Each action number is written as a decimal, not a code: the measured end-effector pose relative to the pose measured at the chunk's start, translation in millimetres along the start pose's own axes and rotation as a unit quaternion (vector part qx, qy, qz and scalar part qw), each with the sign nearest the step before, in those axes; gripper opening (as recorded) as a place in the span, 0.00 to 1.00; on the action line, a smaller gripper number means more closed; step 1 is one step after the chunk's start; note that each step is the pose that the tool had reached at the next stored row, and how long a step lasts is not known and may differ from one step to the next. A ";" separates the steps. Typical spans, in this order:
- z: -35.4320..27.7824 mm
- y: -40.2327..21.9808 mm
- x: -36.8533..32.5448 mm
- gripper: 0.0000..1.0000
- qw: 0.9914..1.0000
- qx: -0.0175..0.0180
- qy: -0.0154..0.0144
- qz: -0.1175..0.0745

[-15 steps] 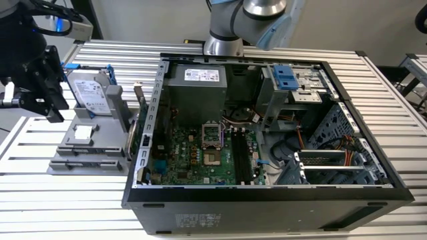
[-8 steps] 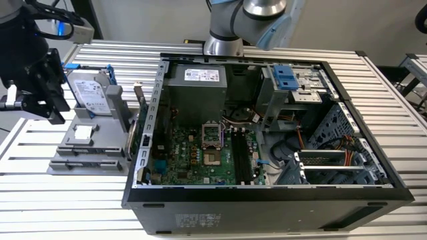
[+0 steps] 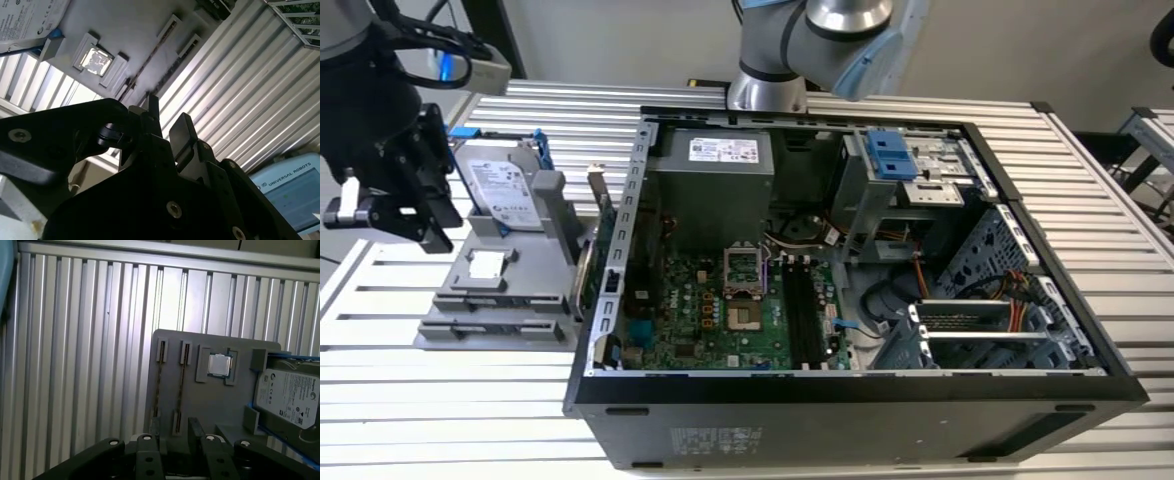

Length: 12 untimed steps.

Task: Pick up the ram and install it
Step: 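Pick up the ram and move it above insertion slot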

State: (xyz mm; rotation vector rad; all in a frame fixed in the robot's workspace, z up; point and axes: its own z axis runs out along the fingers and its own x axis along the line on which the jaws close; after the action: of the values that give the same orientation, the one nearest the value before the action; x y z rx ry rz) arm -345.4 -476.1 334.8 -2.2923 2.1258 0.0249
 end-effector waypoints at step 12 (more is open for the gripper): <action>7.7 0.0 0.1 1.00 1.000 0.000 0.000 0.000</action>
State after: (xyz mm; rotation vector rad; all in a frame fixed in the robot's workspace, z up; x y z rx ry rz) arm -345.4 -476.1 327.0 -2.2923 2.1259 0.0250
